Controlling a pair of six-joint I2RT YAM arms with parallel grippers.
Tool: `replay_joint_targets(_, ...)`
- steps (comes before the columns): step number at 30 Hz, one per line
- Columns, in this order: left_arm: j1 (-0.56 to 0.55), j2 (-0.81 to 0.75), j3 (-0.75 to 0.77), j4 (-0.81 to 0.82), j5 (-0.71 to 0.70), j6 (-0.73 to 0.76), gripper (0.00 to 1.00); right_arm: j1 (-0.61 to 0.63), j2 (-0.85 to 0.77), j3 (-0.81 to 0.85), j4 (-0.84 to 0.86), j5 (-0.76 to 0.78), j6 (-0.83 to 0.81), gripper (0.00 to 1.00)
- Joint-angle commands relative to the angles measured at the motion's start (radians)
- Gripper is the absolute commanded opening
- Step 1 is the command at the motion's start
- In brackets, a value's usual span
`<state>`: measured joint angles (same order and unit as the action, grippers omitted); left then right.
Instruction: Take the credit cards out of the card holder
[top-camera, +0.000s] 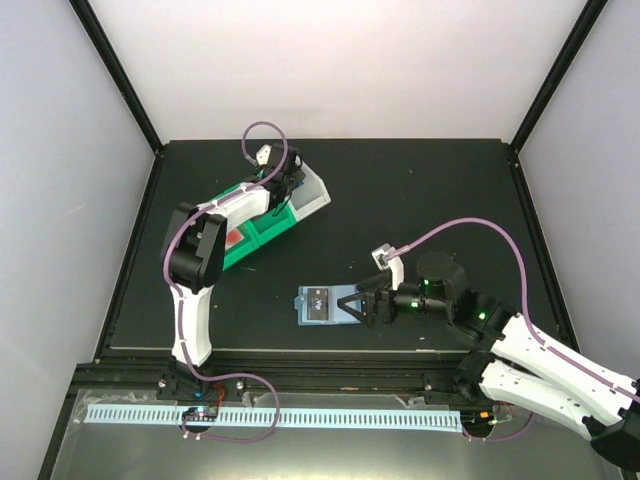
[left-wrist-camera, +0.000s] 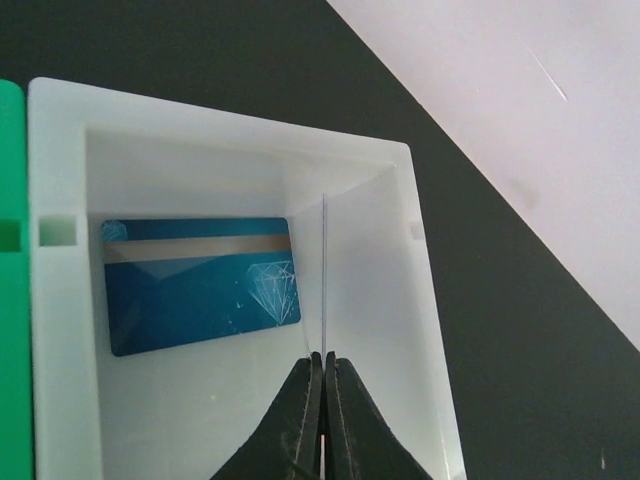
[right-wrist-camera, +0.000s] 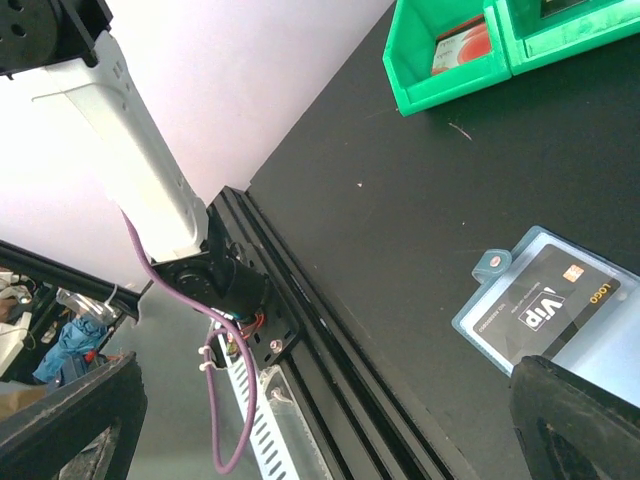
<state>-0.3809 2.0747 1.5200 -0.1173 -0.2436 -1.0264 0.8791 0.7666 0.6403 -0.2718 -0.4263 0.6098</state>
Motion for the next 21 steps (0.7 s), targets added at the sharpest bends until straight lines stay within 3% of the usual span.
replay_joint_targets(1, 0.000, 0.043, 0.069, 0.004, -0.043, 0.019, 0.02, -0.002, -0.009, 0.022, -0.005, 0.021, -0.009, 1.00)
replay_joint_targets(21, 0.000, 0.097, 0.165, -0.101, -0.110, 0.049, 0.02, -0.002, -0.040, 0.027, -0.019, 0.044, 0.011, 1.00)
